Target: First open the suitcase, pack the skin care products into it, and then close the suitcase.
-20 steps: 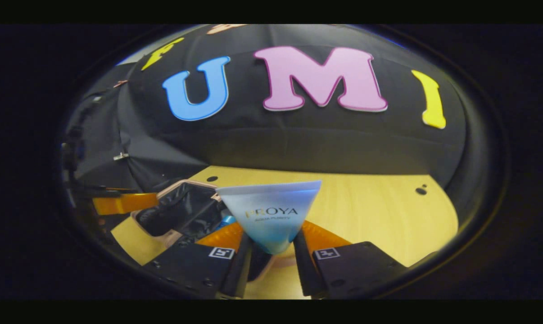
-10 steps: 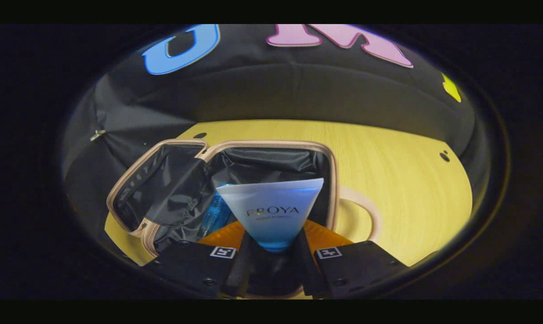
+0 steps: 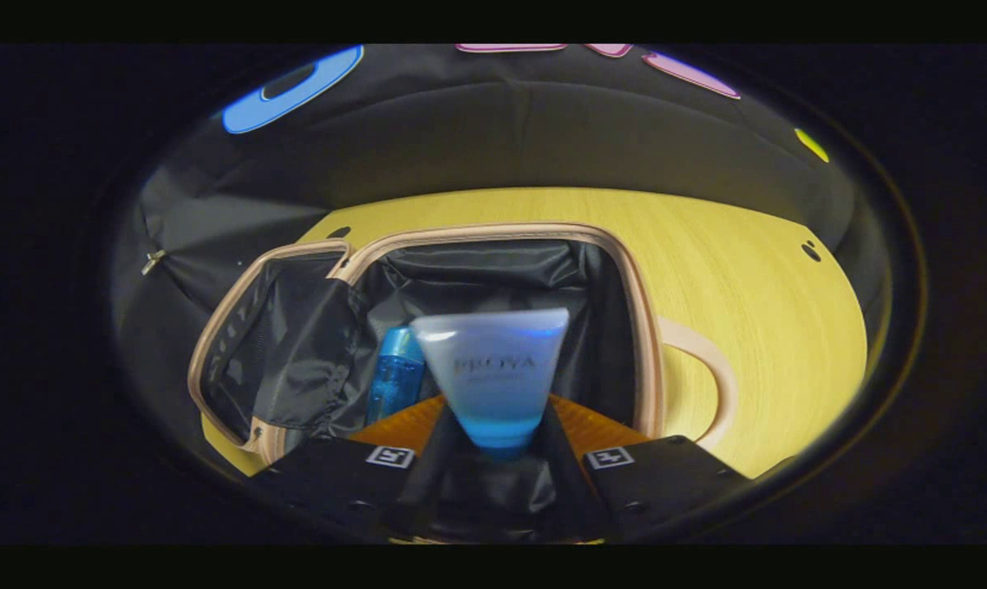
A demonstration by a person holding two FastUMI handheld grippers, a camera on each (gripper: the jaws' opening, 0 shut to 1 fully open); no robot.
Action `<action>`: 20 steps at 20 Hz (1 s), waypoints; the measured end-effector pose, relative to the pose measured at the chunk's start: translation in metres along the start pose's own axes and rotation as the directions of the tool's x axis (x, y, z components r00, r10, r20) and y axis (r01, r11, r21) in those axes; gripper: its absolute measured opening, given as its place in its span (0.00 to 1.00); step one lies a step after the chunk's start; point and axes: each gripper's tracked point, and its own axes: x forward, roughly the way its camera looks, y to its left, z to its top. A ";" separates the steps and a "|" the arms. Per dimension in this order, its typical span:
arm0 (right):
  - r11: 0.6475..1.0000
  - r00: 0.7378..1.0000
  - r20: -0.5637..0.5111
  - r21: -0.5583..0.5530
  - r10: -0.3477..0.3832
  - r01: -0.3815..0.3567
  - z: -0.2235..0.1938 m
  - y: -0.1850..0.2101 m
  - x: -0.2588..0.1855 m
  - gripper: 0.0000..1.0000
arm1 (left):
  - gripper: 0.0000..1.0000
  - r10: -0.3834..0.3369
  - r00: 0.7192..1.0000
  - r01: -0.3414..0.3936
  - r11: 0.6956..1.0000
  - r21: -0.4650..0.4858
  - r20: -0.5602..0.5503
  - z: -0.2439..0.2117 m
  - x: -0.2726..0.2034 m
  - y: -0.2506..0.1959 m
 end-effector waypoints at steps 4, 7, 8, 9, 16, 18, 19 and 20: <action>0.999 0.997 0.077 -0.054 0.000 0.004 0.012 0.006 -0.021 0.96 | 0.95 0.067 0.997 -0.066 0.998 -0.015 0.034 0.018 0.012 0.034; 0.995 0.985 0.168 -0.099 0.045 -0.029 0.027 0.012 -0.059 0.99 | 0.95 0.151 0.987 -0.152 0.988 0.004 0.054 0.031 0.027 0.079; 0.993 0.975 0.212 -0.111 0.060 -0.037 0.033 0.013 -0.074 0.91 | 0.95 0.193 0.980 -0.193 0.981 0.009 0.051 0.034 0.033 0.099; 0.991 0.964 0.256 -0.128 0.071 -0.039 0.040 0.010 -0.090 0.99 | 0.95 0.226 0.974 -0.226 0.974 0.013 0.028 0.033 0.043 0.118; 0.966 0.932 0.362 -0.245 0.016 0.079 0.010 -0.068 -0.183 0.98 | 0.92 0.238 0.962 -0.243 0.970 -0.025 -0.132 0.026 0.136 0.193; 0.973 0.948 0.319 -0.216 -0.008 0.081 -0.010 -0.085 -0.199 0.98 | 0.86 0.234 0.955 -0.246 0.968 -0.048 -0.180 0.021 0.160 0.205; 0.977 0.957 0.289 -0.198 -0.015 0.075 -0.019 -0.091 -0.204 0.98 | 0.86 0.210 0.957 -0.233 0.968 -0.096 -0.202 0.017 0.171 0.208; 0.979 0.962 0.271 -0.190 -0.025 0.079 -0.026 -0.097 -0.210 0.98 | 0.86 0.185 0.956 -0.225 0.961 -0.162 -0.228 0.015 0.179 0.209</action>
